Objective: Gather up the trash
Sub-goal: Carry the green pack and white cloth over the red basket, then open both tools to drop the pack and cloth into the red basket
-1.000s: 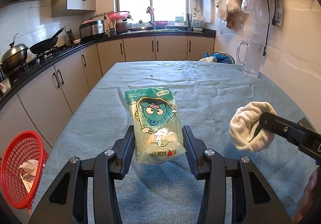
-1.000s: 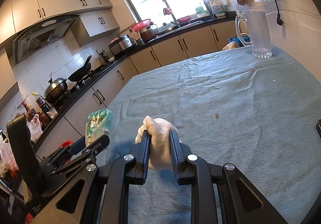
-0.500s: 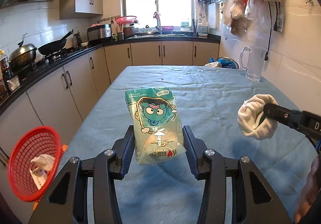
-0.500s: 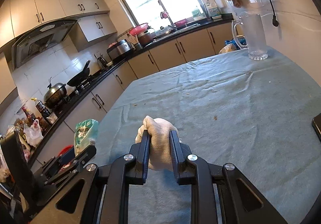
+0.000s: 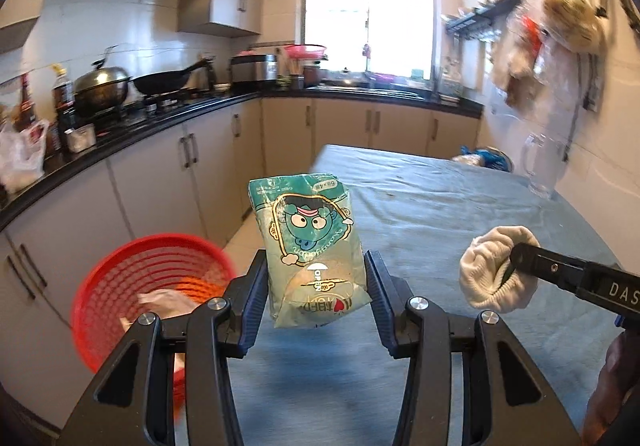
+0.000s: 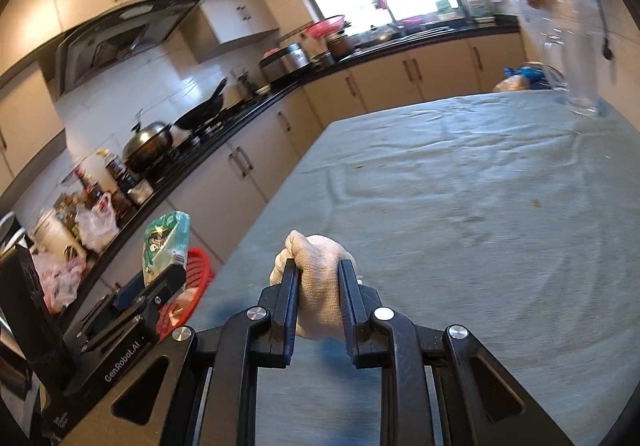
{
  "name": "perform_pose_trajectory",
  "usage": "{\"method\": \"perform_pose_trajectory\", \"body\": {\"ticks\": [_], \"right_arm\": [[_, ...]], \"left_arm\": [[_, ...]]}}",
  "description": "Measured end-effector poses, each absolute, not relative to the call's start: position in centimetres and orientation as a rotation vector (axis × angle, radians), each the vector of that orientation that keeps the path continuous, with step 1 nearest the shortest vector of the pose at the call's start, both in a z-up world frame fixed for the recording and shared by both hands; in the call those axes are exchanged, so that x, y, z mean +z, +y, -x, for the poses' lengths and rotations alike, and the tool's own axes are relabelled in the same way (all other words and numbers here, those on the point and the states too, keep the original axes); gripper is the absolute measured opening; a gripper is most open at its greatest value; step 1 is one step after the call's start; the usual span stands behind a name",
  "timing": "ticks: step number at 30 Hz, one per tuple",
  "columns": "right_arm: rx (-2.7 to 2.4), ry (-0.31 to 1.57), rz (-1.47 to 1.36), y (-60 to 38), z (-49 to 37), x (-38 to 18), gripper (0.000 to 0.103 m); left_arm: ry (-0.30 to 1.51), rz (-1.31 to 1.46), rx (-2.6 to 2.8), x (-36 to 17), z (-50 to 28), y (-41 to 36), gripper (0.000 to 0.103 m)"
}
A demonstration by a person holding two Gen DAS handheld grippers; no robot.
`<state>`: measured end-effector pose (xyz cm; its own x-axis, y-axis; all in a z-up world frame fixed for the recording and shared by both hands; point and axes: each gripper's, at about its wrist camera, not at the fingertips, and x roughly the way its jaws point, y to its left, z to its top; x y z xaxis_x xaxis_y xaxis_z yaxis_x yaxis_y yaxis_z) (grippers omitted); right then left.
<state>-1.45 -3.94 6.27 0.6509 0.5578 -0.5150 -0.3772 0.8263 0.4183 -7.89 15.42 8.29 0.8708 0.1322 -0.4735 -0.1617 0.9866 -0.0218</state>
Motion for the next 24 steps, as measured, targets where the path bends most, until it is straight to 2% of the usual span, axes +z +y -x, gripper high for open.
{"method": "perform_pose_trajectory", "body": {"ticks": [12,24], "right_arm": [[0.691,0.726,-0.177,6.5,1.6,6.8,0.021],[0.784,0.786,-0.146,13.8,0.4,6.2,0.021]], "left_arm": [[0.519,0.188,0.314,6.4,10.5,26.2,0.046],[0.566,0.238,0.389,3.9,11.2,32.0,0.046]]}}
